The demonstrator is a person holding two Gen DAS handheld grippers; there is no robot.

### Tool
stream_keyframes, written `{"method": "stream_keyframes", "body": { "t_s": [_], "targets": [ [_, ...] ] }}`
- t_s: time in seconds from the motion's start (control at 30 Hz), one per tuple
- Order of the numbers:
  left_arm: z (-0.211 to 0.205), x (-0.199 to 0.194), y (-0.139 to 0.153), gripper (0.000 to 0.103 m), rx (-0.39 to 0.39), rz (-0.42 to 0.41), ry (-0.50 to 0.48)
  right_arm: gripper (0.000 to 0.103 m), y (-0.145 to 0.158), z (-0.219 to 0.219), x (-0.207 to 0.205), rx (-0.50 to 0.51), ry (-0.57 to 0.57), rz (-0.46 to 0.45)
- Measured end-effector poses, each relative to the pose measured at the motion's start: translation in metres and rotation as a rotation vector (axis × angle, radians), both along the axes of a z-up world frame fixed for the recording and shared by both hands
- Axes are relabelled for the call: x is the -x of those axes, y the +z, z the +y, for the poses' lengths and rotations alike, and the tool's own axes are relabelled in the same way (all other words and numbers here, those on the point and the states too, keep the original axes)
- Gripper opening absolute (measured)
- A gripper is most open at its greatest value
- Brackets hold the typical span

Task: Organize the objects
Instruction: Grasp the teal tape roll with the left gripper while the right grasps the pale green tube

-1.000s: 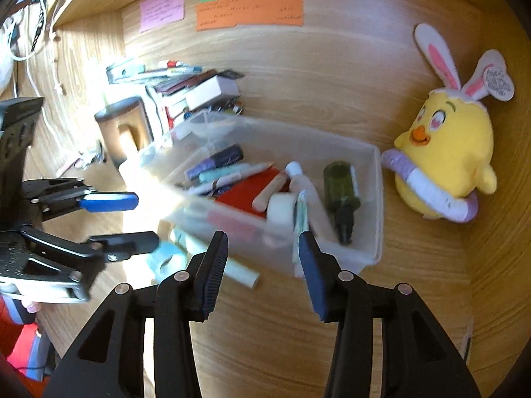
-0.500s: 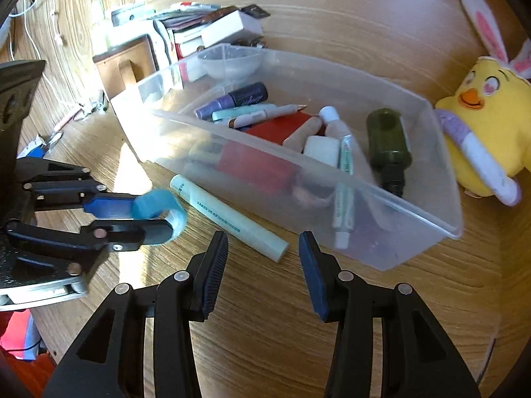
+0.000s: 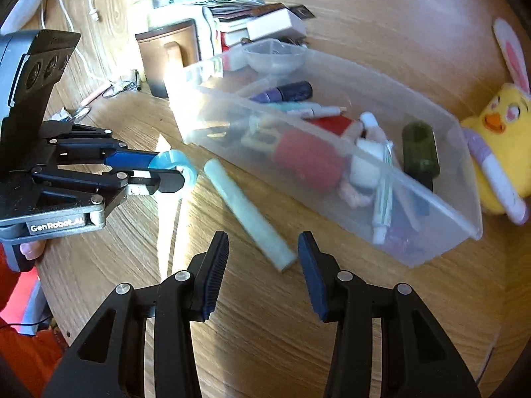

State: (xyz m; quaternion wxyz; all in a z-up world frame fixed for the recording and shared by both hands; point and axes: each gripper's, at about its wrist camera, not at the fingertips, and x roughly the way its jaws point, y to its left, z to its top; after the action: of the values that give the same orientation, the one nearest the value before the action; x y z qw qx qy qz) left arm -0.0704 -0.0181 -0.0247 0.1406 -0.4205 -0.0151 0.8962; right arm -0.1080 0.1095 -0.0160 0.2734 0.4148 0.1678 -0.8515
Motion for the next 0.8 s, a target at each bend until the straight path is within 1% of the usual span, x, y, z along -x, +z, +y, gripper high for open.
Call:
{"method": "stream_keyframes", "body": {
  "t_s": [0.13,0.23,0.27,0.3,0.37,0.43,0.6,0.8],
  "targets": [
    [-0.005,-0.003,0.003,0.018,-0.015,0.013,0.007,0.04,-0.007,-0.018,0.013,-0.028,0.014,-0.019],
    [-0.008,-0.006,0.005,0.018,-0.02,0.021,0.007,0.04,-0.014,-0.03,0.019,-0.026,0.034,-0.052],
    [-0.009,-0.007,0.006,0.018,-0.021,0.023,0.007,0.04,-0.014,-0.031,0.018,-0.018,0.038,-0.051],
    [-0.01,-0.007,0.006,0.018,-0.02,0.025,0.009,0.037,-0.014,-0.032,0.017,-0.013,0.043,-0.051],
    [-0.011,-0.007,0.007,0.018,-0.018,0.027,0.01,0.02,-0.014,-0.035,0.013,-0.02,0.056,-0.044],
    [-0.012,-0.008,0.008,0.018,-0.018,0.031,0.012,0.014,-0.013,-0.035,0.009,-0.017,0.058,-0.043],
    [-0.012,-0.01,0.012,0.018,-0.019,0.047,0.016,0.014,-0.007,-0.024,-0.004,0.016,0.038,-0.013],
    [-0.008,-0.014,0.032,0.017,-0.016,0.102,0.015,0.014,0.015,0.0,-0.019,0.095,-0.003,0.032]
  ]
}}
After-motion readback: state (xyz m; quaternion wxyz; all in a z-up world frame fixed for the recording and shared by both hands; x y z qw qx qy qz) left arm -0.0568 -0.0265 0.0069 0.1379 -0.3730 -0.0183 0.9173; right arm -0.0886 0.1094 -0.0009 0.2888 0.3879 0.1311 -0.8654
